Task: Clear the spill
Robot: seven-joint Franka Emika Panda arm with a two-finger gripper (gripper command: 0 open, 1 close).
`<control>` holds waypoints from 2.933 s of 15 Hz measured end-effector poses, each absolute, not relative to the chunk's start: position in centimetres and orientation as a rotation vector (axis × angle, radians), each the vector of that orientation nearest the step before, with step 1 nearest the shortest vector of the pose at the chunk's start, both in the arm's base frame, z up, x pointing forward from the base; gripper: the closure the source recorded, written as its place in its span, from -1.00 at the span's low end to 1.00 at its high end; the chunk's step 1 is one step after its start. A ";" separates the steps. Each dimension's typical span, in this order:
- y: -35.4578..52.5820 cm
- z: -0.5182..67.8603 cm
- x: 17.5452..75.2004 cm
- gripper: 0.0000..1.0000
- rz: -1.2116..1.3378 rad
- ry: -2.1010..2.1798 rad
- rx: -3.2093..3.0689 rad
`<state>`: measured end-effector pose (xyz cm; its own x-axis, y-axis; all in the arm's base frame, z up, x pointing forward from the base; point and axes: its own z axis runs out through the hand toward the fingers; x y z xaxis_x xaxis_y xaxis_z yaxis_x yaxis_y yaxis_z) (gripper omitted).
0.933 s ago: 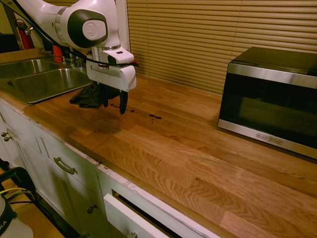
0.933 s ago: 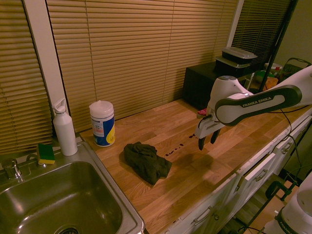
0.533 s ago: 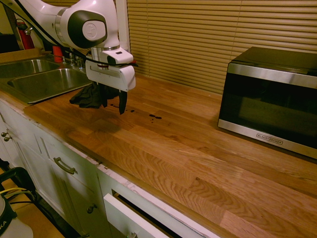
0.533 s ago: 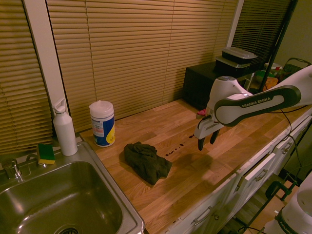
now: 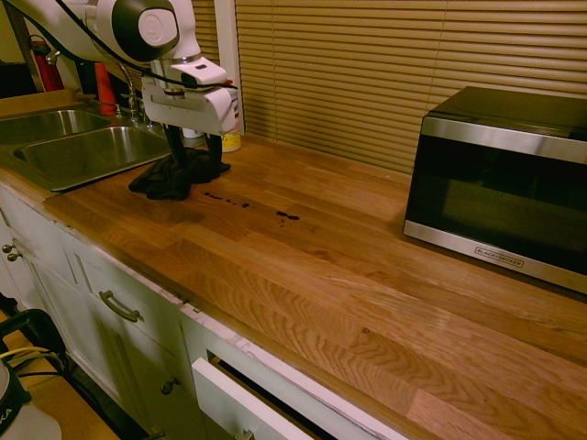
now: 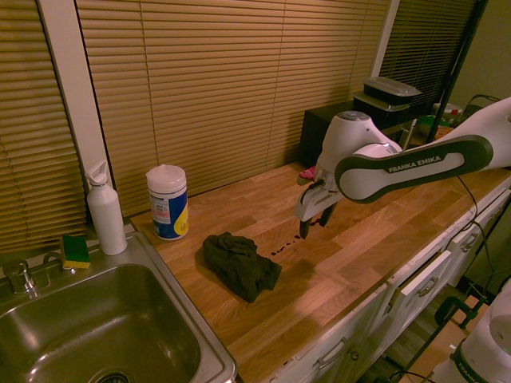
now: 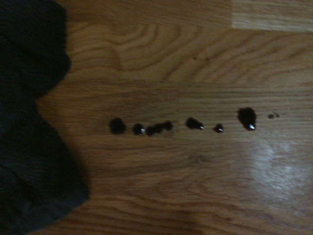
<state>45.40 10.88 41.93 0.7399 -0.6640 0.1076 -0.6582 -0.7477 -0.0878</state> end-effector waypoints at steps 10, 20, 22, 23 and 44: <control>22.1 42.1 46.9 -1.00 -0.320 0.910 -2.877; 28.4 38.9 50.2 -1.00 -0.319 0.905 -2.859; 28.4 38.1 50.8 -1.00 -0.317 0.935 -2.860; 28.3 37.7 51.2 -1.00 -0.321 0.949 -2.863; 28.2 33.5 53.7 1.00 -0.219 1.044 -2.898</control>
